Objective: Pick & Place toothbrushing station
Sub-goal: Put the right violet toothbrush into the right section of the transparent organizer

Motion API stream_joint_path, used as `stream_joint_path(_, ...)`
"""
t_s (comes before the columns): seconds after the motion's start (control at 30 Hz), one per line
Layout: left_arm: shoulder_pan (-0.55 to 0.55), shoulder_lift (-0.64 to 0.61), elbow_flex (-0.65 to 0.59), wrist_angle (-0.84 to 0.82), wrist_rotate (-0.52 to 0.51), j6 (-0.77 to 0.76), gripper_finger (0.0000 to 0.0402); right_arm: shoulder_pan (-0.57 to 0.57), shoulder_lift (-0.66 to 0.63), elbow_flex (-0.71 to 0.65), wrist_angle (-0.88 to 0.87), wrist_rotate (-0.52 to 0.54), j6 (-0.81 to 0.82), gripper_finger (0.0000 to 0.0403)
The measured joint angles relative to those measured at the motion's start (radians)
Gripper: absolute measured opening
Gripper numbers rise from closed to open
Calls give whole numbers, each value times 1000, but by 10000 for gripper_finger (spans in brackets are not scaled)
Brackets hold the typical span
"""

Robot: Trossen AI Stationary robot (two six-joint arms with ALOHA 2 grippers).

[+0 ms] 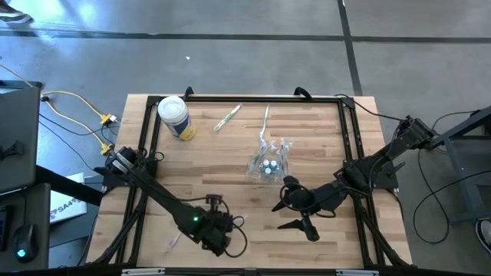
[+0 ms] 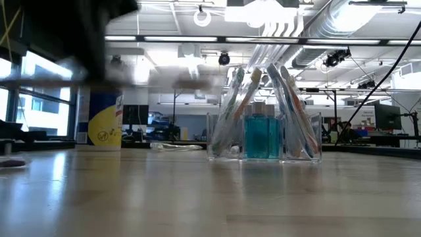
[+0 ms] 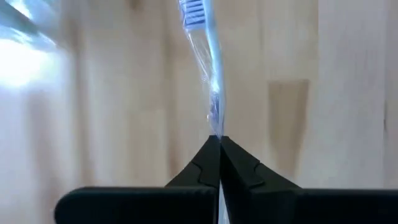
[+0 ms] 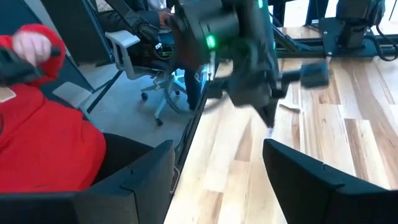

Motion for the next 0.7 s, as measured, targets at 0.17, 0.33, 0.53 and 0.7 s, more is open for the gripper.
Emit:
stream_joint_path(0.17, -7, -22, 177, -226, -136, 52, 3, 0, 0, 0, 1, 1, -24, 238)
stream_joint_path(0.33, -22, -137, 235, -317, -245, 57, 2, 0, -1, 0, 3, 44, -39, 238)
stream_joint_path(0.53, -32, -361, 178, -119, -415, 200, 2, 0, -2, 0, 19, 138, -104, 238)
stream_joint_path(0.7, 32, -534, 31, 262, -315, 482, 1, 0, -2, 0, 145, 255, -221, 238)
